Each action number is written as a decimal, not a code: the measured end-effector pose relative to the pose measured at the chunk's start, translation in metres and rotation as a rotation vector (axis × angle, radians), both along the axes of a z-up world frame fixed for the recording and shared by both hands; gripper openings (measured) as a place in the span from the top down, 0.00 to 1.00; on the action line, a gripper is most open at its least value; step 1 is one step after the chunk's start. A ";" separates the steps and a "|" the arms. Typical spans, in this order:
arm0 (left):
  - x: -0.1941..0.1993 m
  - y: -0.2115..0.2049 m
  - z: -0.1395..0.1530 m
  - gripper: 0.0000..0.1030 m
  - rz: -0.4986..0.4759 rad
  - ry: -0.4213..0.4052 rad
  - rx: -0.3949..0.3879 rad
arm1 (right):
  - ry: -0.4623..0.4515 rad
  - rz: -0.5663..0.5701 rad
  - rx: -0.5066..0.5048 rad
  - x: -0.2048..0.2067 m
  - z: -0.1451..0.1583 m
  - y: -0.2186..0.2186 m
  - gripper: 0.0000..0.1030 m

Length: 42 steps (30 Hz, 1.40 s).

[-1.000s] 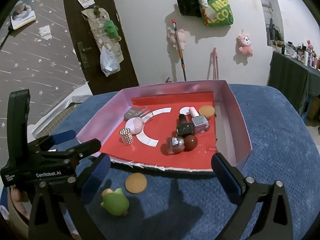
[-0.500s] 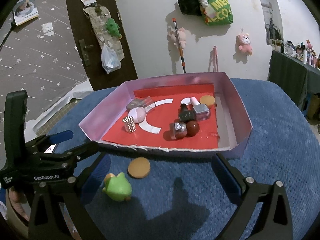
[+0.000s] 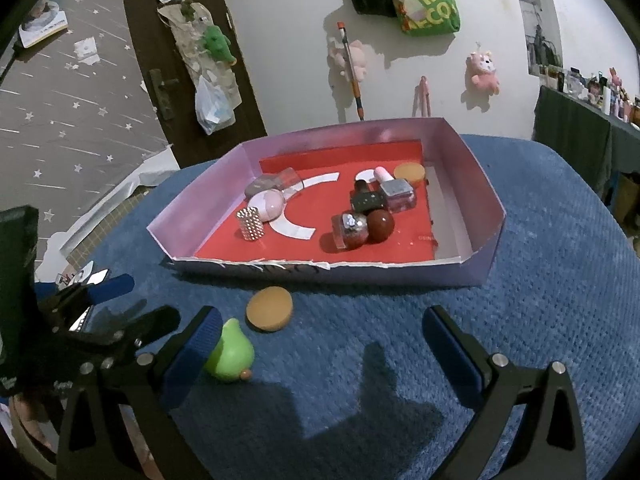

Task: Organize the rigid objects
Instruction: 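Withdraw both tools from the box toward the frog and sponge, then grasp the green frog figure with the left tool while the right grasps the tan sponge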

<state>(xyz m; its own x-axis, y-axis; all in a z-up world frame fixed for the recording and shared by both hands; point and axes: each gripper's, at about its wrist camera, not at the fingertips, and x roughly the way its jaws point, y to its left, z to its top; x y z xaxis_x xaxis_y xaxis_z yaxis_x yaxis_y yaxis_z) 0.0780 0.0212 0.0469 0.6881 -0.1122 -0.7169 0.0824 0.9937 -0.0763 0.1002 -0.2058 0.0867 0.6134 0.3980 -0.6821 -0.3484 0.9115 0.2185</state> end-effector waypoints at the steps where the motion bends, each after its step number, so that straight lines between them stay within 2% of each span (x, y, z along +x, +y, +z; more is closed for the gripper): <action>1: -0.001 -0.002 -0.001 0.00 -0.011 0.002 -0.005 | 0.005 -0.002 -0.001 0.001 -0.001 0.000 0.01; 11: 0.001 -0.042 -0.015 0.00 -0.121 0.028 0.010 | 0.027 -0.034 -0.013 0.011 -0.010 -0.007 0.01; 14: 0.006 -0.051 -0.024 0.00 -0.129 0.049 0.025 | 0.032 -0.048 -0.014 0.011 -0.011 -0.012 0.01; 17: 0.012 -0.048 -0.032 0.00 -0.095 0.069 0.043 | 0.036 -0.052 -0.015 0.012 -0.013 -0.014 0.01; 21: 0.015 -0.027 -0.036 0.00 -0.059 0.085 -0.007 | 0.052 -0.035 -0.018 0.016 -0.018 -0.009 0.10; 27: 0.016 0.001 -0.036 0.00 0.016 0.074 0.012 | 0.064 0.033 -0.034 0.020 -0.026 0.015 0.15; 32: 0.018 0.009 -0.037 0.00 0.026 0.069 -0.002 | 0.071 0.076 -0.056 0.024 -0.032 0.033 0.23; 36: 0.019 0.003 -0.036 0.00 0.014 0.048 0.038 | 0.086 0.096 -0.066 0.026 -0.037 0.039 0.30; 39: 0.021 0.002 -0.037 0.04 0.001 0.046 0.041 | 0.085 0.114 -0.077 0.026 -0.037 0.044 0.32; 42: 0.021 -0.001 -0.038 0.10 -0.009 0.051 0.041 | 0.087 0.127 -0.086 0.027 -0.037 0.049 0.38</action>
